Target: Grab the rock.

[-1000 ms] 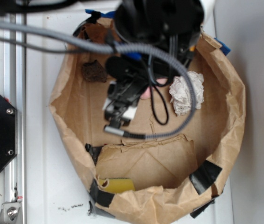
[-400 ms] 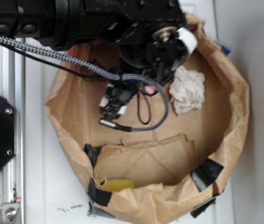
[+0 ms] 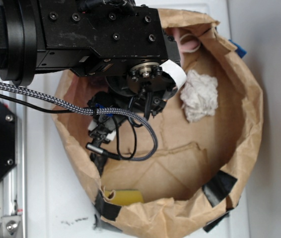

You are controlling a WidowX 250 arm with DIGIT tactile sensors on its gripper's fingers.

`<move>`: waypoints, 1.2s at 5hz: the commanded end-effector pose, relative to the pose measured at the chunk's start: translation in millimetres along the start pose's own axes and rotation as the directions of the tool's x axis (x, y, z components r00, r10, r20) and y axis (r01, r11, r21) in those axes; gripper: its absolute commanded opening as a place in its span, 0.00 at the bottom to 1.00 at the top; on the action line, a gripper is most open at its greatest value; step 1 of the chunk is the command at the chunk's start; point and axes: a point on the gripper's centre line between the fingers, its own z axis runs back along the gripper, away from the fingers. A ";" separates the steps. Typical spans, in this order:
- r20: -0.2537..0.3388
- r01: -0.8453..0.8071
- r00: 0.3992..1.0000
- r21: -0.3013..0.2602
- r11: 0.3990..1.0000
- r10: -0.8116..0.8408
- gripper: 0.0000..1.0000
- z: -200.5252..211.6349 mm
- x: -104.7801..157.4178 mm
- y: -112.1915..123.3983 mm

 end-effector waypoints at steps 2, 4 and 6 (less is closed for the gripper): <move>-0.067 -0.014 0.998 0.039 0.999 0.017 1.00 -24.6 -9.9 -10.8; -0.069 -0.047 0.997 -0.005 0.999 0.047 1.00 -17.4 -25.0 10.6; -0.064 -0.077 0.995 0.007 0.997 0.077 1.00 -15.0 -35.7 22.4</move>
